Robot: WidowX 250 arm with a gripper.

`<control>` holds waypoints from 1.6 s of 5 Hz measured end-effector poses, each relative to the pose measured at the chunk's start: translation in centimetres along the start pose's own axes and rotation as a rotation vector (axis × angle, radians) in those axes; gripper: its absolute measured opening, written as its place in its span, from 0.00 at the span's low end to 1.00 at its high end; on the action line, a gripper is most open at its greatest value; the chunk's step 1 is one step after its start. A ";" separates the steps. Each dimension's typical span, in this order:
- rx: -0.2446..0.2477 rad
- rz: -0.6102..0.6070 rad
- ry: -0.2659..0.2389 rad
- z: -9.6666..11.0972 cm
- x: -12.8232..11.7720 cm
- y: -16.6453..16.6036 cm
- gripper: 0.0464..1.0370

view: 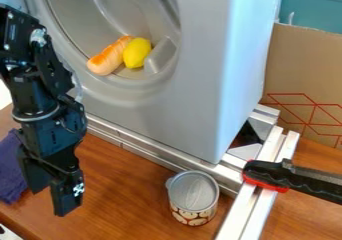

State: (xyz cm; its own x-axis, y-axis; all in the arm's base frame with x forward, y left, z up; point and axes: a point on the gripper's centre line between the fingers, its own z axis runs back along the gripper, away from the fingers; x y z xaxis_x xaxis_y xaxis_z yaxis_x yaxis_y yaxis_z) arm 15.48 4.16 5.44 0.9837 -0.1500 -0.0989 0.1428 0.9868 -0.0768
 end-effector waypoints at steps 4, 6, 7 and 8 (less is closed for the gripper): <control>0.032 0.072 -0.008 0.2 -2.4 11.2 0.96; 0.103 0.073 0.069 -3.2 -1.5 15.3 0.96; 0.085 0.074 0.114 -5.9 -0.5 15.3 0.96; 0.093 0.060 0.130 -6.9 0.7 15.2 0.96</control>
State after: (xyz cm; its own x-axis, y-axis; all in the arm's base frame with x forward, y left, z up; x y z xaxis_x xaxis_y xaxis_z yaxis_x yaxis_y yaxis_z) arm 17.58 18.65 -2.66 0.9693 -0.0913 -0.2284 0.0996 0.9947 0.0248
